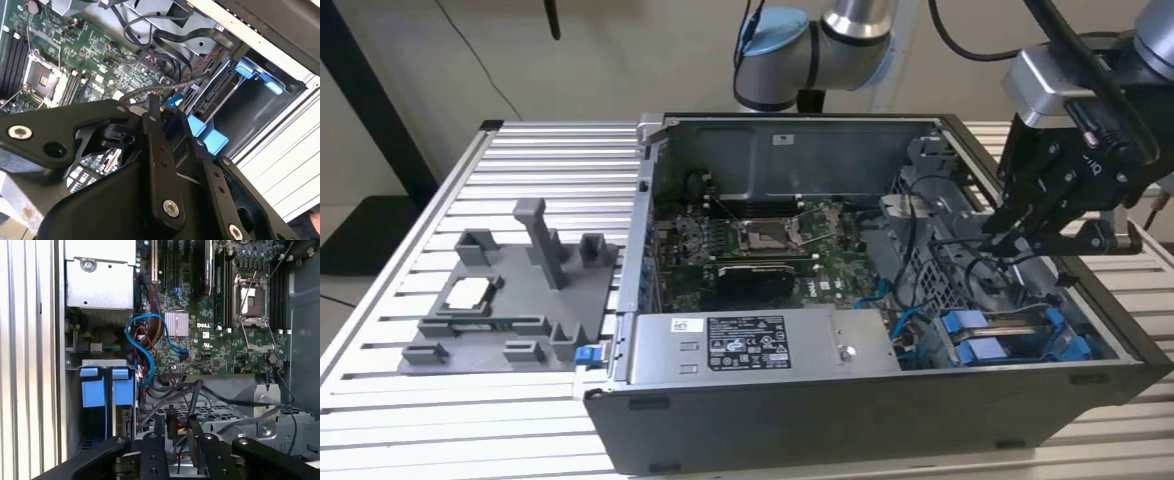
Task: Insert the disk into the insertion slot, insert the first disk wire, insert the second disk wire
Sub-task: 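Insert the first disk wire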
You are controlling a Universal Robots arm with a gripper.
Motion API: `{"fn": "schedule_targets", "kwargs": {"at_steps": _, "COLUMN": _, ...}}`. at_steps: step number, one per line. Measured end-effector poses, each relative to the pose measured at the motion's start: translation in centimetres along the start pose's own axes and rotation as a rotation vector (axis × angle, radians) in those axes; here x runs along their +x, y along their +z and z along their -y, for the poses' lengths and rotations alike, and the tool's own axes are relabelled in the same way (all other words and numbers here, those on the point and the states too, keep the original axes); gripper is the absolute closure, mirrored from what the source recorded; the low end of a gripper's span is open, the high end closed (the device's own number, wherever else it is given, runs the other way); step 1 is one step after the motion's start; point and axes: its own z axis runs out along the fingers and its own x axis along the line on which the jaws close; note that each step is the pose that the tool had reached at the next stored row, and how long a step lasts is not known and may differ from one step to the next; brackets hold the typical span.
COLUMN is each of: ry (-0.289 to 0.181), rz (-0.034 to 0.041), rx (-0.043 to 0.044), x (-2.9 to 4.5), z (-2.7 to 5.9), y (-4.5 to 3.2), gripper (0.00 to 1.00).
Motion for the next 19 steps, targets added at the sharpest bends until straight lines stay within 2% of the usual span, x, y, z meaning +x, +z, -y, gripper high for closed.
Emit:
{"fn": "schedule_targets", "kwargs": {"at_steps": 8, "ry": 0.005, "rz": 0.0, "rx": -0.0204, "x": -0.03, "z": 0.0, "y": -0.13, "gripper": 0.69}}
{"fn": "schedule_targets", "kwargs": {"at_steps": 14, "ry": 0.006, "rz": 0.0, "rx": -0.0269, "x": -0.06, "z": -0.01, "y": -0.3, "gripper": 0.69}}
{"fn": "schedule_targets", "kwargs": {"at_steps": 16, "ry": 0.005, "rz": 0.0, "rx": -0.0276, "x": -0.07, "z": -0.01, "y": -0.31, "gripper": 0.71}}
{"fn": "schedule_targets", "kwargs": {"at_steps": 17, "ry": 0.005, "rz": -0.0002, "rx": -0.0277, "x": -0.07, "z": -0.01, "y": -0.31, "gripper": 0.78}}
{"fn": "schedule_targets", "kwargs": {"at_steps": 19, "ry": 0.004, "rz": -0.0031, "rx": -0.0279, "x": -0.08, "z": -0.01, "y": -0.33, "gripper": 0.81}}
